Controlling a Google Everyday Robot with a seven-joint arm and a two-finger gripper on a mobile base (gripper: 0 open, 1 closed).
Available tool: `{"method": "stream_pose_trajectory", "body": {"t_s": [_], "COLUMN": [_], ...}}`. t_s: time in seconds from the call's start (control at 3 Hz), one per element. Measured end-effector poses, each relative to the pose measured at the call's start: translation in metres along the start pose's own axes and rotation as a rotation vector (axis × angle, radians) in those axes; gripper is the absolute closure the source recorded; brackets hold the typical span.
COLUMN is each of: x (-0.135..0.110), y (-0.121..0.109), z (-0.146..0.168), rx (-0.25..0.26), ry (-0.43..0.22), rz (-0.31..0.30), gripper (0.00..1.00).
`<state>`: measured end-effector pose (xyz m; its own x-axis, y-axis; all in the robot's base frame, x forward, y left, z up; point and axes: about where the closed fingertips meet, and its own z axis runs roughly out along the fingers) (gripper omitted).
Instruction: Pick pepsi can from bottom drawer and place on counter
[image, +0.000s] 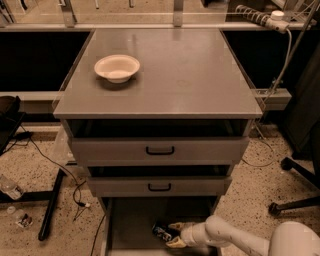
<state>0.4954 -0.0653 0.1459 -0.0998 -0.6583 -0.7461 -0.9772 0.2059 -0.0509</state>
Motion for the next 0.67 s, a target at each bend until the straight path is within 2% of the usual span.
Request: {"method": "stream_pose_trajectory", "body": {"t_s": [0.33,0.67], "x": [0.000,0.012], "y": [0.000,0.008], "z": [0.000,0.020], "rx": [0.000,-0.007], "ry": [0.000,0.026], "rz": [0.001,0.028], "gripper": [0.00,0.00]}}
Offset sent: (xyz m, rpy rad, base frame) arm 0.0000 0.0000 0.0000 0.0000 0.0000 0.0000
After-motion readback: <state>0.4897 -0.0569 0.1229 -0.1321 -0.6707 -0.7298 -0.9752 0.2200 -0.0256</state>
